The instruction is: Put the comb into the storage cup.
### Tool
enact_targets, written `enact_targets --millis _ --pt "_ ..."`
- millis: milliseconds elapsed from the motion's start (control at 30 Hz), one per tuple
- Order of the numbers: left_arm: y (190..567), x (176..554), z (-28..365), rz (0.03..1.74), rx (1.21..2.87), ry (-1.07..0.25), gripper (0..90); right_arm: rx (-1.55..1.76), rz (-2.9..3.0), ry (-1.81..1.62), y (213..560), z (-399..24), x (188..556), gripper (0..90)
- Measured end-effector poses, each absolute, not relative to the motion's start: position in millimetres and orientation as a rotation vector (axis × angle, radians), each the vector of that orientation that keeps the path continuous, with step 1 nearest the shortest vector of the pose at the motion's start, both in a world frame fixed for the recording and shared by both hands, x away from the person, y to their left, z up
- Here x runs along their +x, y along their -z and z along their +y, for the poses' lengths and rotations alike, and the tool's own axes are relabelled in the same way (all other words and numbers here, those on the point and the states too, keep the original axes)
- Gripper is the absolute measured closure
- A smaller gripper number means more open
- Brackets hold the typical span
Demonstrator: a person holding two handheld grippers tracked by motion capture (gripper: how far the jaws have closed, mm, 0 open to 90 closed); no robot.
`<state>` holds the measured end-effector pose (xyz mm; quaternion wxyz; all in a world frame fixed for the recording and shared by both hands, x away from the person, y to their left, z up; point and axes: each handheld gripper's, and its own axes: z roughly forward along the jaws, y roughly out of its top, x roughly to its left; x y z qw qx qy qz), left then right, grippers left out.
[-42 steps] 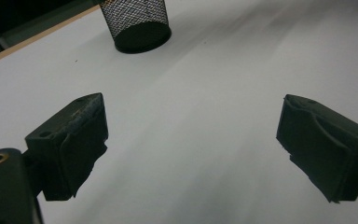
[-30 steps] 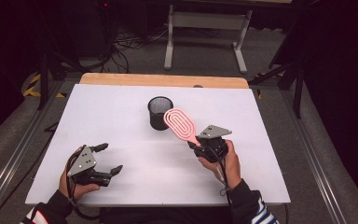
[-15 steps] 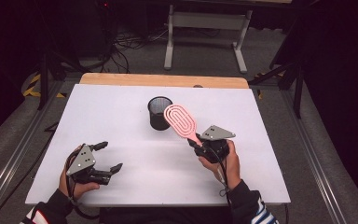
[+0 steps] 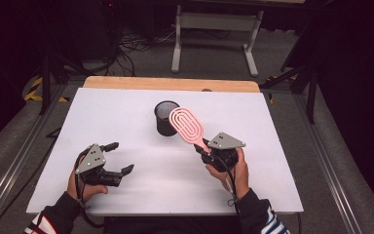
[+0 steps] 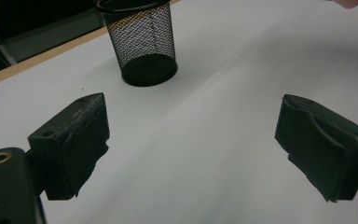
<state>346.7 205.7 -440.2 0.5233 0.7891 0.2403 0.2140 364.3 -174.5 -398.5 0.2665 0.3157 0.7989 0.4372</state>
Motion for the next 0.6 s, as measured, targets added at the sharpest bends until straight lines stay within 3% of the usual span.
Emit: enact_targets --millis 600 --pt "416.9 360.5 155.4 0.486 1.832 -0.411 12.3 0.775 2.117 -1.218 398.7 -165.5 354.0 69.2"
